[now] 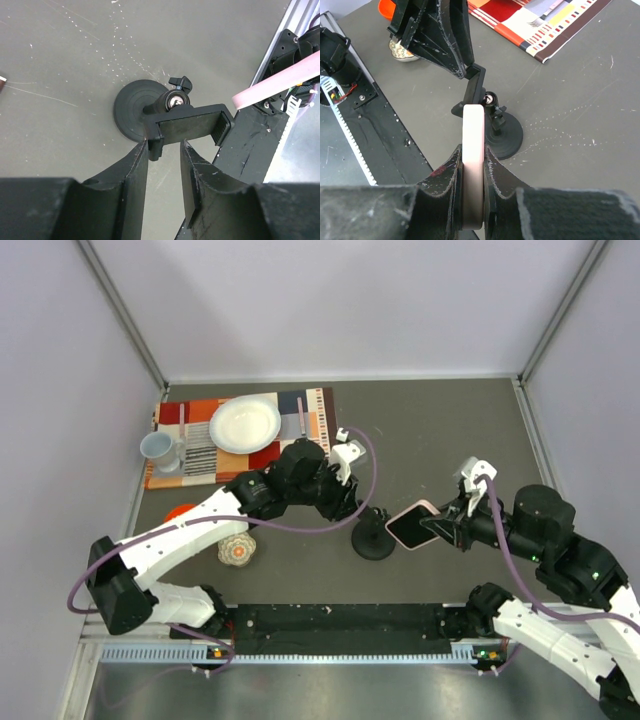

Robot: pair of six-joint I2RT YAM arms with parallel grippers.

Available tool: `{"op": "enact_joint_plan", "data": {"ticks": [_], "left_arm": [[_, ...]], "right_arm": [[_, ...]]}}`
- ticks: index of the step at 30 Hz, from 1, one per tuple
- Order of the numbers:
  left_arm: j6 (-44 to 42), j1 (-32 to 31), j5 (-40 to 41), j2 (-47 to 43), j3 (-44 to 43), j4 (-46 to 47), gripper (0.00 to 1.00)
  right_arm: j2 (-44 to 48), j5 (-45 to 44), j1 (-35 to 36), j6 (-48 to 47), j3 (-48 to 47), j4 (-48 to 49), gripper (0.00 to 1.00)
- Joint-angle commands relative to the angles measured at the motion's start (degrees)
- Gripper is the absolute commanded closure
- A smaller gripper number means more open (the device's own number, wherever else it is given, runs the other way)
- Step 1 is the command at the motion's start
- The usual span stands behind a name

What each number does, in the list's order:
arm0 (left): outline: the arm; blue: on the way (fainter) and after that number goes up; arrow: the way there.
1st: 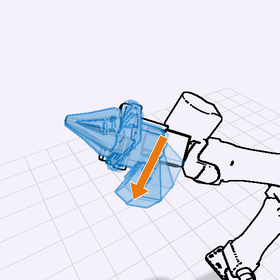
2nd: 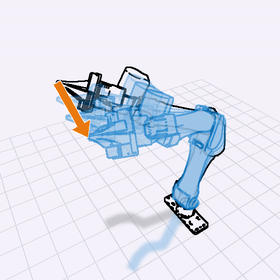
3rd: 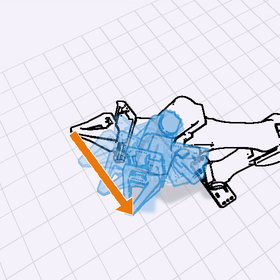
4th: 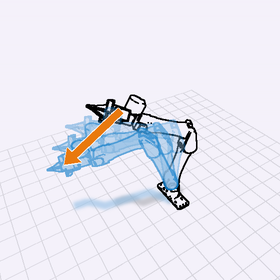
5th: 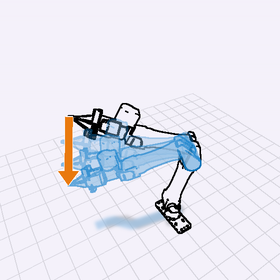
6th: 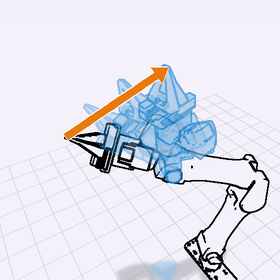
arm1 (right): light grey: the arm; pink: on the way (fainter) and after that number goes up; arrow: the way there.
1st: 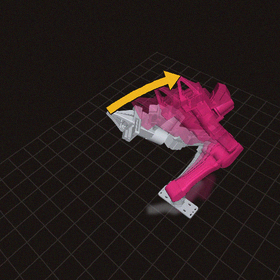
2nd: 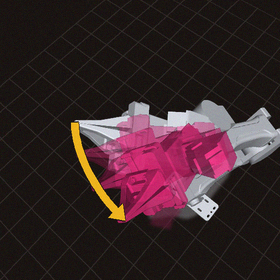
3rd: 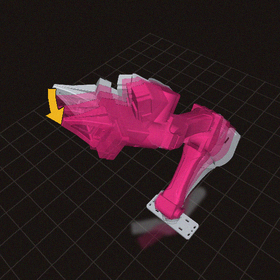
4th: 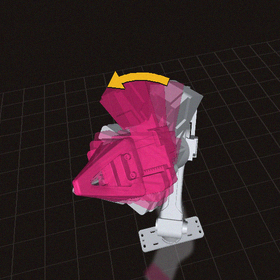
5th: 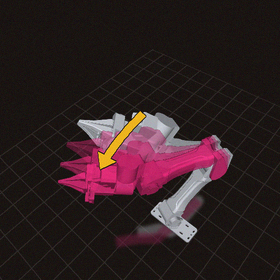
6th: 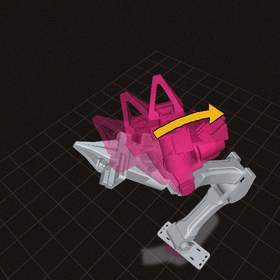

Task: Place the phone on the phone stand

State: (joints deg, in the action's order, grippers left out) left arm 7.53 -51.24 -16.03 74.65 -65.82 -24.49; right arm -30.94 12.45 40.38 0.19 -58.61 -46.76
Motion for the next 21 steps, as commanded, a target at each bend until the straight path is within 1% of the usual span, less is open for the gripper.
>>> {"op": "enact_joint_plan", "data": {"ticks": [1,2,3,6,9,13,21], "left_arm": [[-0.50,0.00,-0.49,0.93,-0.01,1.47,0.64],[-0.59,-0.08,-0.06,1.02,-0.09,1.12,0.64],[-0.59,0.00,0.04,0.93,-0.10,0.94,0.61],[-0.59,0.00,1.09,0.58,0.26,0.85,0.58],[-0.59,0.00,0.92,0.58,0.17,0.94,0.59],[-0.32,-0.08,0.74,0.76,0.26,1.64,0.64],[-0.76,0.00,1.09,1.63,0.34,1.64,0.63]], "right_arm": [[-0.35,1.79,0.14,0.34,-3.79,4.66,1.00],[-0.18,1.79,0.14,0.34,-3.88,4.66,1.00],[-0.17,1.62,0.14,0.34,-3.97,4.58,1.00],[-0.35,1.79,0.14,0.25,-4.06,4.58,1.00],[-0.61,1.96,0.05,0.25,-3.97,4.66,1.00],[-0.88,2.93,0.14,0.34,-3.97,4.84,1.00],[-0.97,3.20,0.14,0.34,-4.76,4.93,1.00]]}}
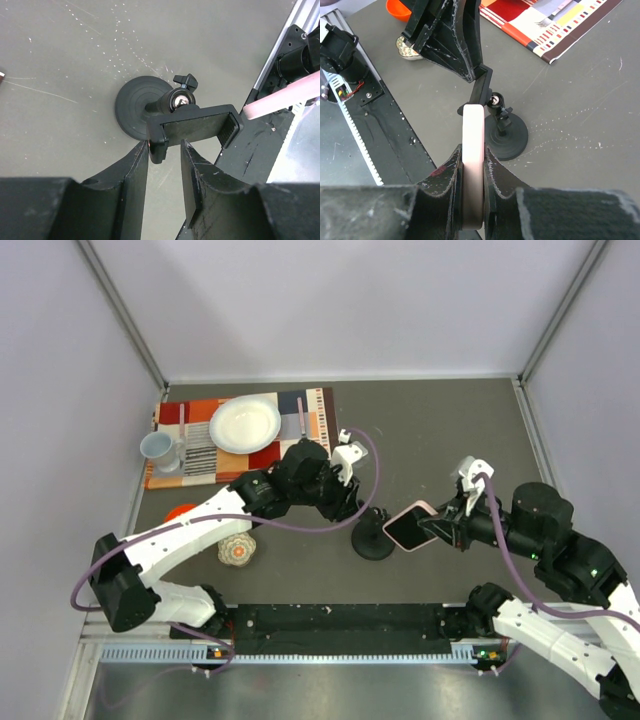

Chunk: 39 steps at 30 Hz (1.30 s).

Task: Place the phone on the phone stand

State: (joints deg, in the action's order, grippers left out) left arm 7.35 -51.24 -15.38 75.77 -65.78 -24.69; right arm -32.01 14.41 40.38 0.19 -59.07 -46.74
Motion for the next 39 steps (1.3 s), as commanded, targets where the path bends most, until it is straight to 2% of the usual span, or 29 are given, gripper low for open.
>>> {"op": "enact_joint_plan", "data": {"ticks": [1,5,11,16,17,20,24,29,32,36,39], "left_arm": [[-0.59,0.00,0.78,0.52,0.30,1.84,0.62],[-0.41,-0.08,0.87,0.70,0.30,2.10,0.61],[-0.41,0.00,1.75,0.96,0.12,2.10,0.70],[-0.76,0.00,3.25,1.05,0.12,2.19,0.84],[-0.85,-0.08,3.33,1.05,0.30,2.27,0.90],[-1.73,-0.08,3.86,0.96,0.65,2.27,1.00],[-2.87,-0.17,4.04,0.17,1.61,2.97,1.00],[-6.83,-0.35,3.25,-2.02,2.94,4.03,1.00],[-12.18,-0.35,0.09,-3.69,3.99,4.81,1.00],[-17.01,-0.26,-1.32,-5.01,5.75,6.32,1.00],[-18.68,-0.35,-2.29,-4.93,4.96,5.88,1.00]], "right_arm": [[0.02,1.14,0.14,0.34,-4.30,4.91,1.00],[-0.33,1.49,0.14,0.43,-4.21,4.99,1.00],[-0.95,2.90,0.14,0.78,-4.21,5.52,1.00],[-2.35,6.24,0.14,0.08,-4.04,5.87,1.00],[-2.53,6.76,0.14,0.08,-3.95,5.87,1.00],[-2.88,10.62,0.05,-3.34,-3.25,7.44,1.00],[-2.71,20.80,0.14,-7.03,-0.44,13.24,1.00],[-5.51,28.10,0.14,-11.34,2.99,21.58,1.00],[-8.14,31.71,0.22,-13.27,5.19,26.68,1.00],[-10.60,34.18,0.22,-12.49,9.14,40.47,1.00],[-13.68,33.93,1.45,-14.50,8.80,41.47,1.00]]}}
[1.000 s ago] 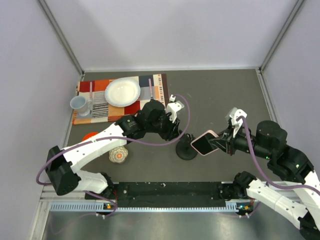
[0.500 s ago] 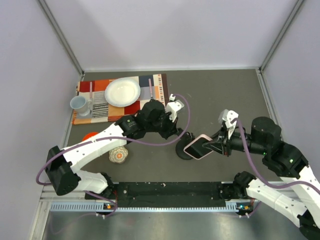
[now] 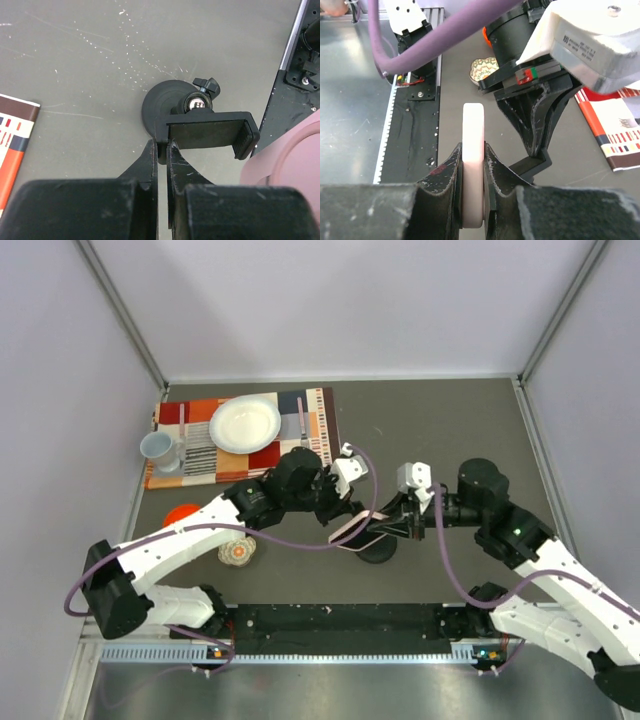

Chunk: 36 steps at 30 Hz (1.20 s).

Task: Place the phone on the phone stand

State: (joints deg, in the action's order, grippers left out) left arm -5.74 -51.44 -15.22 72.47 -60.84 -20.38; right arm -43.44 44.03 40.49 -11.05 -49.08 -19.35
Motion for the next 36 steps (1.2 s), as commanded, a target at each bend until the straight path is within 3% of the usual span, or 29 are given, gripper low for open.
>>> {"op": "enact_joint_plan", "data": {"ticks": [1,14,23,36], "left_arm": [[-6.04,-0.06,-2.79,-1.54,-0.33,1.14,1.00],[-9.99,-0.15,-5.17,-0.84,-3.15,-2.82,1.00],[-8.68,-0.06,-4.20,-1.19,-4.29,-3.79,1.00],[-3.58,-0.06,4.49,-4.44,-4.11,-2.21,1.00]], "right_arm": [[-4.09,4.05,1.61,-5.28,-1.89,13.82,1.00],[-11.66,7.12,2.05,-16.36,-4.01,13.64,1.00],[-11.67,1.85,2.14,-19.27,-3.83,9.08,1.00],[-9.03,-6.06,2.14,-1.54,-6.11,-3.31,1.00]]}}
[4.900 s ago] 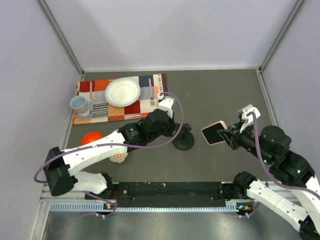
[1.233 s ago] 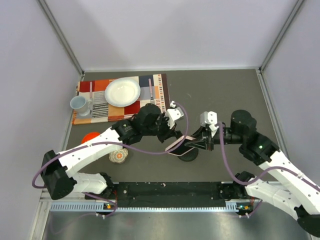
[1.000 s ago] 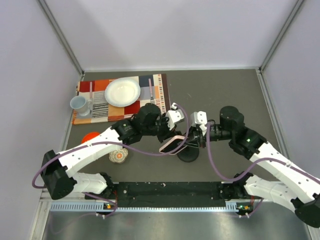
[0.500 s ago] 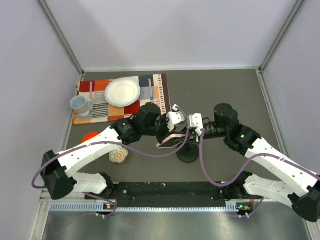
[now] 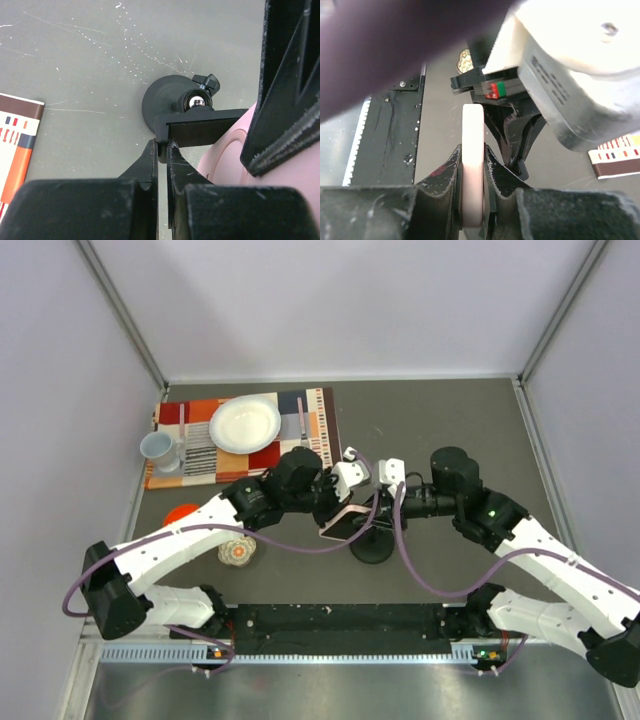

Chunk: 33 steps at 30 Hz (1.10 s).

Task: Place the phone on the phone stand

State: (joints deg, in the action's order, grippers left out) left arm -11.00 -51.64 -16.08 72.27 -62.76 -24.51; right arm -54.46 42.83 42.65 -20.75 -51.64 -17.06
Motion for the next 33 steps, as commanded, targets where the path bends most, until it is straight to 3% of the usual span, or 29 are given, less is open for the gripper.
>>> {"op": "enact_joint_plan", "data": {"ticks": [1,10,18,26,33], "left_arm": [[1.86,0.13,5.35,-4.33,-2.19,1.92,1.00],[9.85,-0.04,17.55,-7.49,0.27,6.84,1.00],[15.84,-0.31,21.33,-10.83,3.52,10.71,1.00],[22.33,-1.88,47.86,-13.03,6.07,10.01,1.00],[23.23,-9.70,69.76,-10.93,4.93,9.40,1.00]], "right_arm": [[2.42,-7.04,-0.03,9.84,-3.47,-6.23,1.00],[2.16,-16.36,0.85,22.40,-4.53,-16.25,1.00],[1.20,-29.45,3.57,27.87,-2.41,-17.91,1.00],[-4.07,-47.47,9.98,33.75,-8.47,-35.64,1.00],[-9.61,-62.58,13.24,44.29,-13.66,-49.80,1.00]]}}
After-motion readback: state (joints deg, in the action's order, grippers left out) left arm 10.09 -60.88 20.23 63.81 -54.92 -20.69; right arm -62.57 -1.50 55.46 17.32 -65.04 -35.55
